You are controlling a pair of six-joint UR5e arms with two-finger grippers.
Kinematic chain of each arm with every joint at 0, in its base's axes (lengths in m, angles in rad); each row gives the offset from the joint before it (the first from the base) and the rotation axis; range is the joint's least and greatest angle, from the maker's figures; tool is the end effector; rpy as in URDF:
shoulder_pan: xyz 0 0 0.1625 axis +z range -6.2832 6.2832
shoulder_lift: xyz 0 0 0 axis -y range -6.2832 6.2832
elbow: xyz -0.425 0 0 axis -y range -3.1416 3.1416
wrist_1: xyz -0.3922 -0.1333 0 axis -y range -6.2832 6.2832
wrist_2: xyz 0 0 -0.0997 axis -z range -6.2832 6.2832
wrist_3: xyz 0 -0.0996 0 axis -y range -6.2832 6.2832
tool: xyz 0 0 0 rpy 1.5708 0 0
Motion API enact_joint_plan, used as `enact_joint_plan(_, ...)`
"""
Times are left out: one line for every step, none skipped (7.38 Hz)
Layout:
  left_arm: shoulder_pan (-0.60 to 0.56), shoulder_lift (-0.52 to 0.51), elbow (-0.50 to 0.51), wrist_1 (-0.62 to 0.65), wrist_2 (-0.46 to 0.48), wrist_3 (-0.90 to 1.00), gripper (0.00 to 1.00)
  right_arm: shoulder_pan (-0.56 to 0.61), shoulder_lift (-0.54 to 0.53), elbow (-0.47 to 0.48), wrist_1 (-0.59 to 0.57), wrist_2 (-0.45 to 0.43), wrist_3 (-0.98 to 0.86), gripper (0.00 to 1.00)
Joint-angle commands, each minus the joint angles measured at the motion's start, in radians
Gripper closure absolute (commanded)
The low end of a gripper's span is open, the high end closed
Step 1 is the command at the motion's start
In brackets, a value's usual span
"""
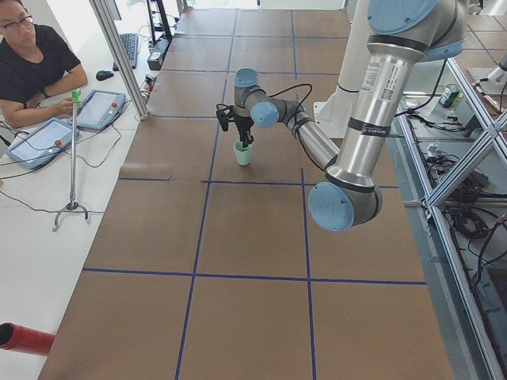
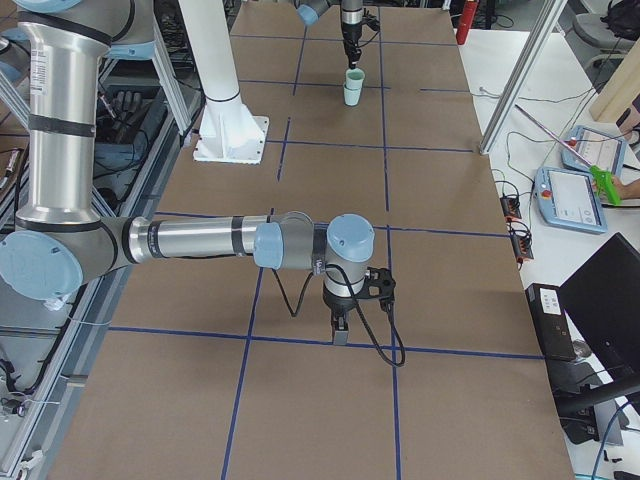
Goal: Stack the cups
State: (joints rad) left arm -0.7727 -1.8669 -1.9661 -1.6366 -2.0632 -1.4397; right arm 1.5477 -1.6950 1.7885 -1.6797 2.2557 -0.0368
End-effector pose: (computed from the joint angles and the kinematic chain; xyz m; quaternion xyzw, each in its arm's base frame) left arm 0.3400 -0.4519 0.3142 -0.0472 0.4214 -0.1987 0.8836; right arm 0.0602 -0.4378 0.6263 -0.0050 -0.3358 -0.0256 0.9416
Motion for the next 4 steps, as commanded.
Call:
enact_joint_plan(-0.010, 0.008, -0.019, -0.003, -0.005, 0.043, 0.00, 0.000, 0.000, 0.000, 0.000, -0.001, 0.000, 0.00)
enact_joint_plan(-0.019, 0.047, -0.036, 0.001, -0.011, 0.191, 0.00, 0.000, 0.000, 0.000, 0.000, 0.001, 0.000, 0.00)
enact_joint_plan(-0.069, 0.104, -0.051, -0.002, -0.012, 0.328, 0.00, 0.000, 0.000, 0.000, 0.002, 0.001, 0.000, 0.00)
enact_joint_plan(-0.171, 0.168, -0.053, -0.009, -0.032, 0.513, 0.00, 0.000, 0.000, -0.001, 0.000, 0.001, 0.000, 0.00)
